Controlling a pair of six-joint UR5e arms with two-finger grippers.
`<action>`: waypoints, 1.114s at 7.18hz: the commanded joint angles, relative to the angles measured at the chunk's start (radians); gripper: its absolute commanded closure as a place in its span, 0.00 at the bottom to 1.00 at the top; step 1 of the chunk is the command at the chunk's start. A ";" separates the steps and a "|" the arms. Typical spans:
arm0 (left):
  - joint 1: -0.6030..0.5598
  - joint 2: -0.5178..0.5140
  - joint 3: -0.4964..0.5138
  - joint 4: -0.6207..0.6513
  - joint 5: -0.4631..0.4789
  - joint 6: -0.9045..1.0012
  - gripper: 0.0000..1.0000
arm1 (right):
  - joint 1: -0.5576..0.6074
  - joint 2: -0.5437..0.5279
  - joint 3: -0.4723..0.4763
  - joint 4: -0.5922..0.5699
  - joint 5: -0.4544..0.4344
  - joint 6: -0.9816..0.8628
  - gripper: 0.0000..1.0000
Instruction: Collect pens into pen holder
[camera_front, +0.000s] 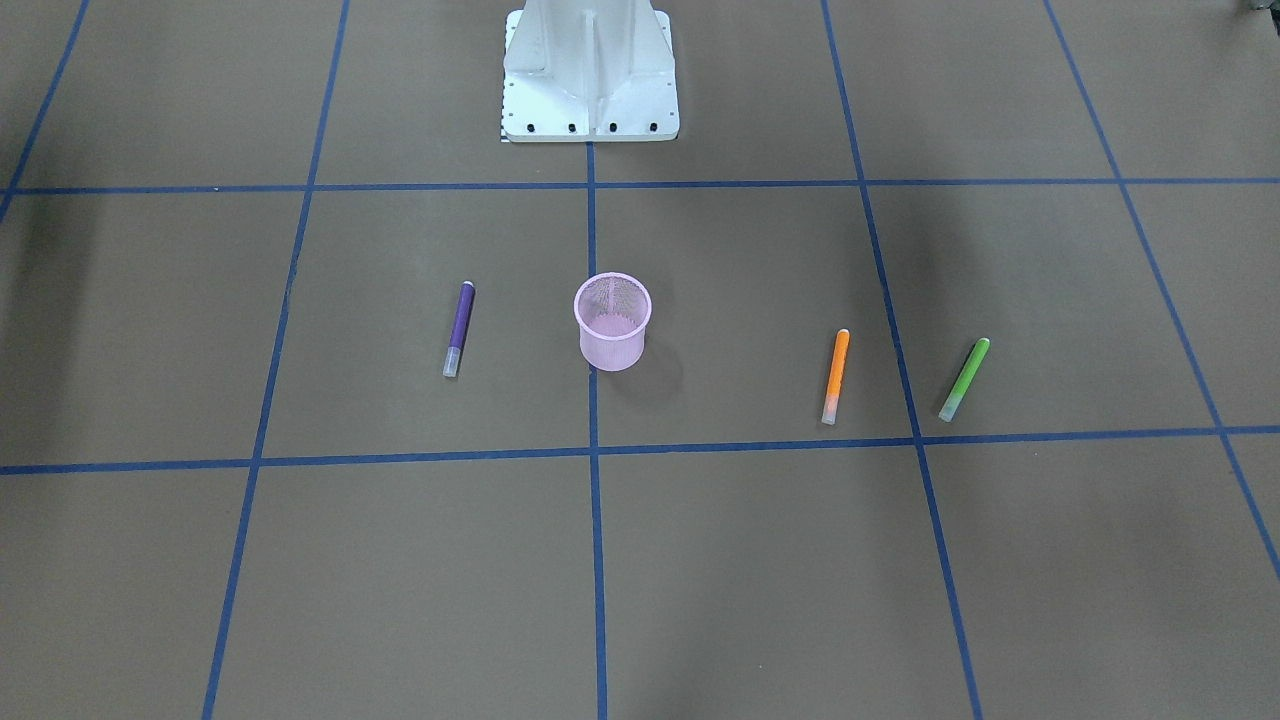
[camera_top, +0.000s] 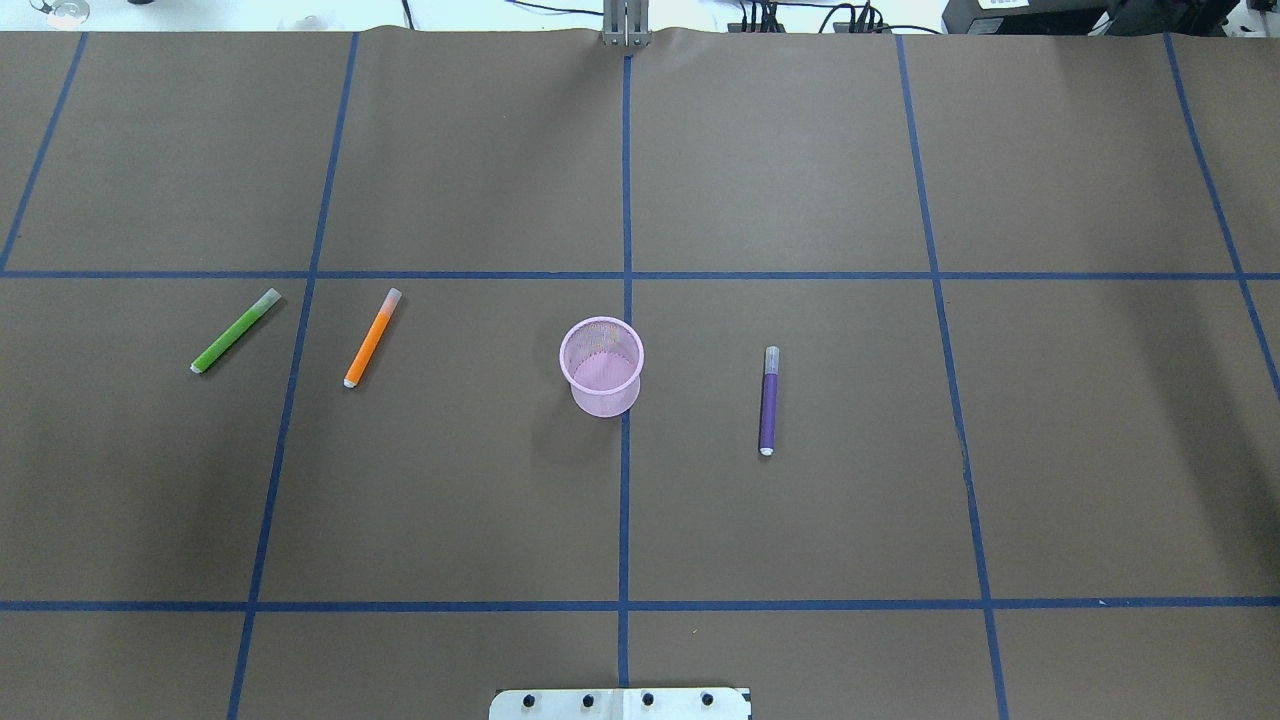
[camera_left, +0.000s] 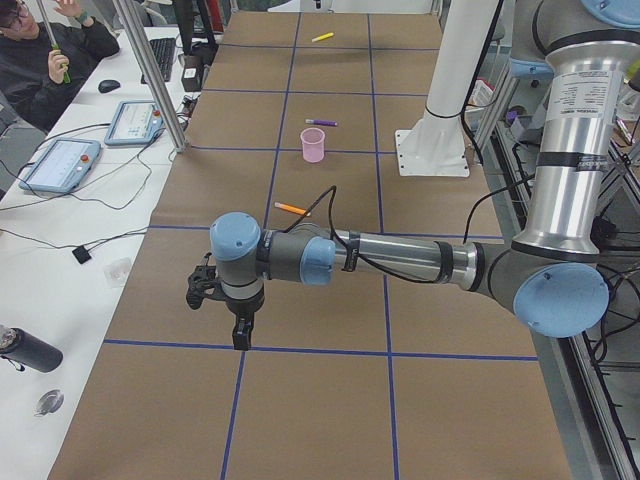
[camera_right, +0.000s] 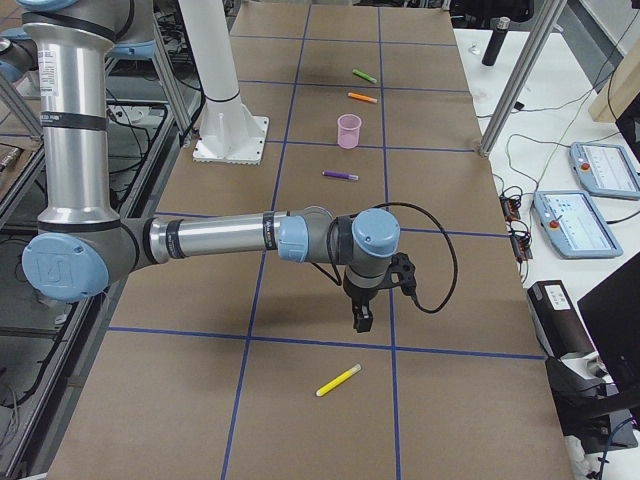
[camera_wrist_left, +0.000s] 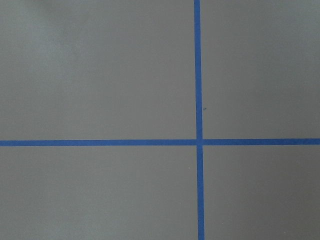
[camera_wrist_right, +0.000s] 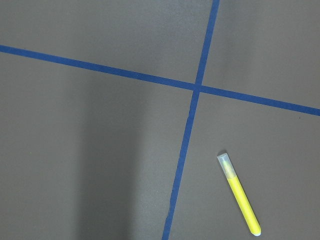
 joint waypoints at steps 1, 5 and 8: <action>0.000 0.001 -0.002 0.000 -0.001 0.000 0.00 | 0.005 0.000 0.001 0.000 0.000 -0.005 0.00; 0.000 0.010 -0.025 0.002 -0.002 0.002 0.00 | 0.007 0.005 0.026 0.000 0.003 0.000 0.00; 0.027 -0.029 -0.042 -0.009 -0.004 -0.003 0.00 | 0.007 -0.001 0.036 0.000 0.002 0.002 0.00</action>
